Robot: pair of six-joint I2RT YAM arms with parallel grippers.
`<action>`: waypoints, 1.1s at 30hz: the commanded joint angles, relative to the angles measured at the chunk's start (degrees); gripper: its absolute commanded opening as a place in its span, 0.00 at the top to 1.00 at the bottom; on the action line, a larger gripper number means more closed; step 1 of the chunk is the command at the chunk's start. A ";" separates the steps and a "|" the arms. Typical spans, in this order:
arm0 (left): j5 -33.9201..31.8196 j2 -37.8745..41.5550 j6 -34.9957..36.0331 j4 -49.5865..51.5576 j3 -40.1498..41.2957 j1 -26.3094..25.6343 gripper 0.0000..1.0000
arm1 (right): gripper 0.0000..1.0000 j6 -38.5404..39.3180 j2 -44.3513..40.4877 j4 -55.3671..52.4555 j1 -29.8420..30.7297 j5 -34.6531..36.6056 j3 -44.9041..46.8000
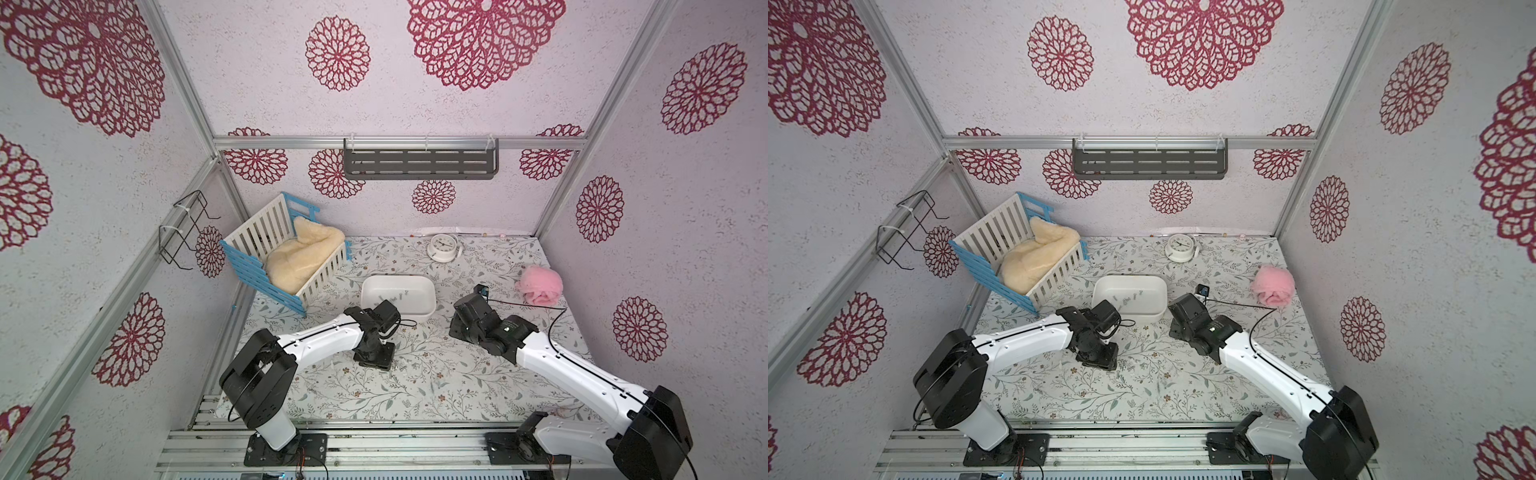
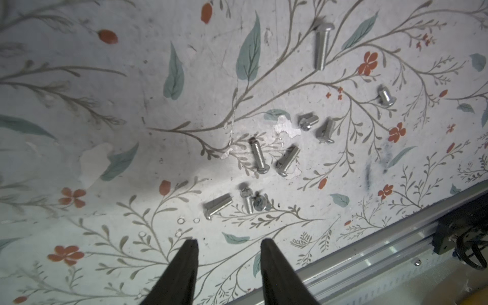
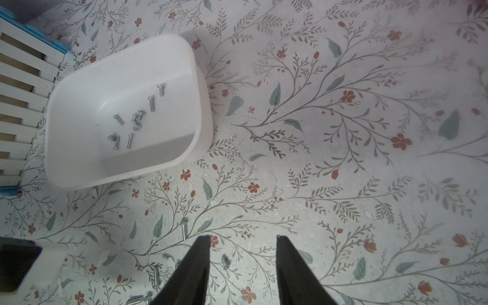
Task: Put the screws on the desktop into the storage box
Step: Pick up the screw from the center of the board.
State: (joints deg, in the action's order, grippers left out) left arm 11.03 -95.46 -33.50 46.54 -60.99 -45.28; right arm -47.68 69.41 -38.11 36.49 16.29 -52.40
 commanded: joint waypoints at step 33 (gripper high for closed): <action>-2.24 -6.35 -0.54 -2.49 1.14 -0.86 0.56 | 0.55 -0.48 -0.25 2.02 -0.54 -1.09 -0.68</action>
State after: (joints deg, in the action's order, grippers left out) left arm 9.34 -101.06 -34.13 45.60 -60.01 -45.60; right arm -47.68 69.43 -37.74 36.34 15.16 -52.40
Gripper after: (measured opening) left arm 0.440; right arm 0.450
